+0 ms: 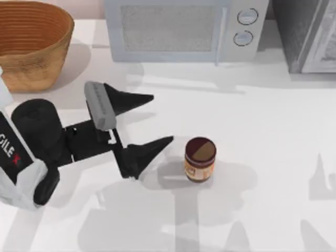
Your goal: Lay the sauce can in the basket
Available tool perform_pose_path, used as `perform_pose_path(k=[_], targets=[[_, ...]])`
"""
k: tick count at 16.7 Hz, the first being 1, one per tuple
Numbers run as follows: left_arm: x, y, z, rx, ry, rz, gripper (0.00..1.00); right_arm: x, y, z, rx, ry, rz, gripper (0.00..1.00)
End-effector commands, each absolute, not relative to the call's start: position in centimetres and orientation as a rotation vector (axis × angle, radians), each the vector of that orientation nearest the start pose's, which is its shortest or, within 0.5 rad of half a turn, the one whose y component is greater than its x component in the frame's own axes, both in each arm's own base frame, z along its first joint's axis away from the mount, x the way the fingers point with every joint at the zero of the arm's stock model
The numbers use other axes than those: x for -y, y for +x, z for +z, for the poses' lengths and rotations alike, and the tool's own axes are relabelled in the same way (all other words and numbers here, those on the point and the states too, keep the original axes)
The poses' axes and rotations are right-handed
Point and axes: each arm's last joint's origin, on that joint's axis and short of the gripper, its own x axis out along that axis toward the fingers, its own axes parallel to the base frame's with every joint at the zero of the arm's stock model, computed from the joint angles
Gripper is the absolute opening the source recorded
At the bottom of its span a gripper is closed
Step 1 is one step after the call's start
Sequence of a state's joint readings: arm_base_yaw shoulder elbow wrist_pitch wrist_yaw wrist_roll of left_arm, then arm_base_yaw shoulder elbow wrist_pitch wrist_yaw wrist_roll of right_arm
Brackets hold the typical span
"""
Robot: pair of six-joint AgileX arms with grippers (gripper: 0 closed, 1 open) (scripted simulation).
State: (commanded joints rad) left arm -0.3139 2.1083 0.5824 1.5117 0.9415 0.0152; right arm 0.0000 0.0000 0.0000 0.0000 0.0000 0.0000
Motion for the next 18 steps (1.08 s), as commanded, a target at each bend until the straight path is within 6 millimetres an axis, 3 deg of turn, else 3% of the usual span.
perform_pose_path(k=[4, 7, 14, 15, 18], targets=[[13.3, 29.5, 3.7, 0.0, -0.003, -1.365, 1.0, 0.1, 10.6, 16.0, 0.0, 0.0, 0.0, 1.0], [13.7, 29.1, 1.4, 0.0, -0.001, -1.426, 1.0, 0.1, 10.6, 16.0, 0.0, 0.0, 0.0, 1.0], [13.8, 28.9, 0.5, 0.0, -0.001, -1.449, 1.0, 0.1, 10.6, 16.0, 0.0, 0.0, 0.0, 1.0], [13.6, 29.2, -0.8, -0.035, -0.004, -1.426, 1.0, 0.1, 10.6, 16.0, 0.0, 0.0, 0.0, 1.0], [14.6, 29.5, -0.3, -0.006, 0.005, -1.445, 1.0, 0.1, 10.6, 16.0, 0.0, 0.0, 0.0, 1.0]])
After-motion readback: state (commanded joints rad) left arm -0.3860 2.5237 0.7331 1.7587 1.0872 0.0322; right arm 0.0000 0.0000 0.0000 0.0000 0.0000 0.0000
